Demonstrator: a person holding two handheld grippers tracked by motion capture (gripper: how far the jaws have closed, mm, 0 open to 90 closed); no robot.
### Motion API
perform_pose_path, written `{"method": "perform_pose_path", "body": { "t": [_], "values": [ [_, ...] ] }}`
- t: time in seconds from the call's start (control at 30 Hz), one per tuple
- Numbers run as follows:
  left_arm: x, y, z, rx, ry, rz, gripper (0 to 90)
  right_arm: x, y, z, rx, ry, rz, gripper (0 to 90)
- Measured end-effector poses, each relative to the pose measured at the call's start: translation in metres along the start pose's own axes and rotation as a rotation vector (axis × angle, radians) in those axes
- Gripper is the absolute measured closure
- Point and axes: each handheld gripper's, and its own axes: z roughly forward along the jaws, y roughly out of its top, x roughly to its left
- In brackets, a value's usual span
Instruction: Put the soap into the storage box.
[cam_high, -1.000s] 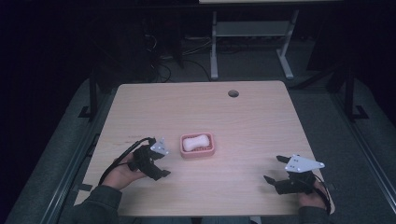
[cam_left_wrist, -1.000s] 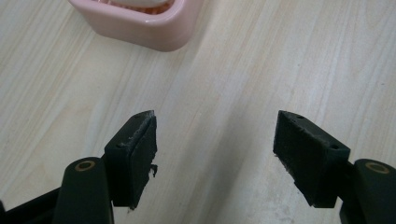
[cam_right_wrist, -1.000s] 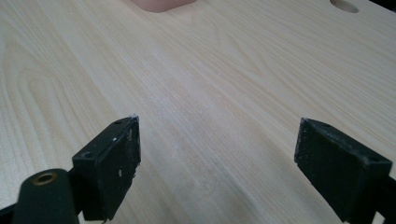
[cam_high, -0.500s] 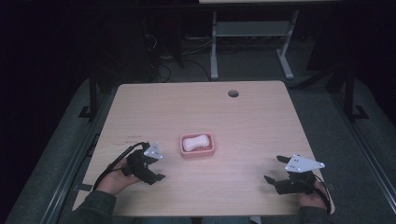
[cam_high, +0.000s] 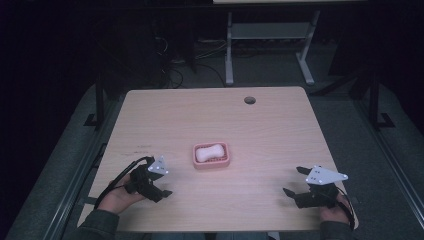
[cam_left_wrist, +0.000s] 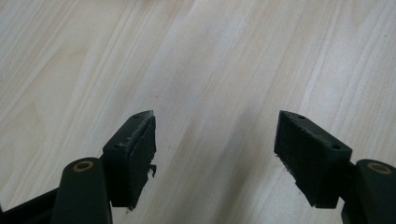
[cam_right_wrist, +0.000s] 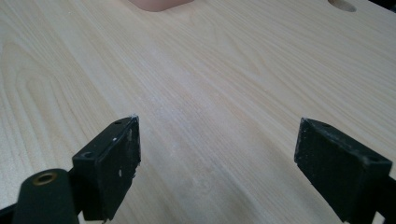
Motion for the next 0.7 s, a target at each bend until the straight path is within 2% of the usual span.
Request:
{"method": "perform_pose_path", "body": {
  "t": [0.17, 0.2, 0.33, 0.37, 0.57, 0.6, 0.7],
  "values": [
    [-0.001, -0.004, -0.002, -0.002, 0.01, 0.005, 28.6, 0.0, 0.0, 0.0, 0.0, -0.001, -0.001, 13.7],
    [-0.001, -0.005, -0.002, -0.005, 0.006, -0.005, 28.6, 0.0, 0.0, 0.0, 0.0, -0.001, -0.001, 13.8],
    [-0.001, -0.008, -0.002, -0.005, 0.013, -0.002, 28.0, 0.0, 0.0, 0.0, 0.0, -0.001, -0.001, 13.7],
    [-0.002, -0.01, -0.002, -0.009, 0.008, -0.014, 27.9, 0.0, 0.0, 0.0, 0.0, -0.001, 0.0, 13.7],
    [-0.004, -0.017, -0.002, -0.002, 0.015, -0.015, 27.6, -0.001, -0.001, 0.0, -0.001, 0.0, -0.001, 13.7],
    [-0.005, -0.019, -0.001, -0.004, 0.009, -0.029, 27.6, -0.001, -0.001, 0.0, 0.0, 0.001, 0.002, 13.7],
    [-0.008, -0.024, -0.001, -0.008, 0.021, -0.028, 27.6, -0.001, 0.0, 0.0, 0.002, 0.003, 0.001, 13.7]
  ]
}}
